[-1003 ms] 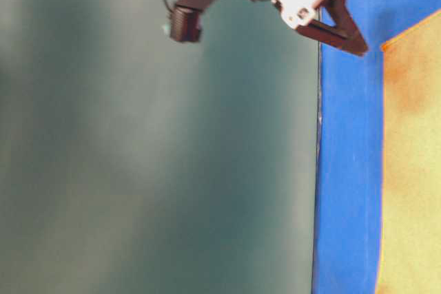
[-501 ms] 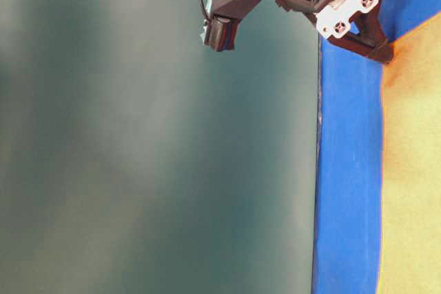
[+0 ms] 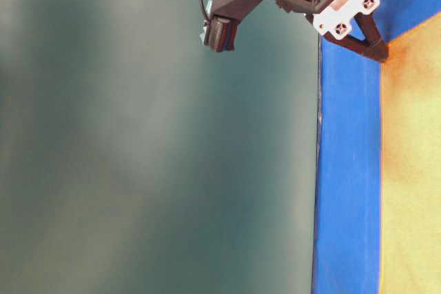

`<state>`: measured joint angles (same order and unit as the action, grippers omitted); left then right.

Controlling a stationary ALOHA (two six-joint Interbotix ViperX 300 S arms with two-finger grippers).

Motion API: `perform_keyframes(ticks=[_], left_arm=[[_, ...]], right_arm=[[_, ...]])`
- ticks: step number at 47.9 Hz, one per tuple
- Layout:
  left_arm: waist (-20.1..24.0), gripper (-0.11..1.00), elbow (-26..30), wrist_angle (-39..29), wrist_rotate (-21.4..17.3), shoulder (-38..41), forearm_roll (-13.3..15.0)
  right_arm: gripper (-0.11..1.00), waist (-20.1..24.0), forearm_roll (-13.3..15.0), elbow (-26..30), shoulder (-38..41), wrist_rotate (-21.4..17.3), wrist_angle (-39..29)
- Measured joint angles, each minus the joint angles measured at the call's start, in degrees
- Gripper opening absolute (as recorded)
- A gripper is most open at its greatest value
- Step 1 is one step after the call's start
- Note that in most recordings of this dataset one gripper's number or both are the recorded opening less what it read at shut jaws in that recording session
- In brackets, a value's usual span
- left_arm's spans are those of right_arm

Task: Fold the orange towel.
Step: 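Lift the top corners and fold them down toward the bottom edge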

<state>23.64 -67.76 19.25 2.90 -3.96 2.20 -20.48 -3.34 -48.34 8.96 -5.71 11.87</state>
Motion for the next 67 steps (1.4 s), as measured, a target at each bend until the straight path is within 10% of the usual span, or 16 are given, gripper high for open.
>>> perform_keyframes(ticks=[25,51,67], left_arm=[[0.0,0.02,3.7,-10.0,-2.5,-9.1,0.0],[-6.5,0.02,-0.9,-19.4,5.8,-24.3,0.0],[-21.7,0.02,-1.8,-20.0,6.1,-26.1,0.0]], right_arm=[[0.02,0.6,-1.6,-1.8,-6.8,-0.1,-1.8],[0.02,3.8,-1.1,-2.0,-14.0,0.4,-5.9],[0.02,14.1,-3.3,-2.9,-15.7,-0.2,-7.3]])
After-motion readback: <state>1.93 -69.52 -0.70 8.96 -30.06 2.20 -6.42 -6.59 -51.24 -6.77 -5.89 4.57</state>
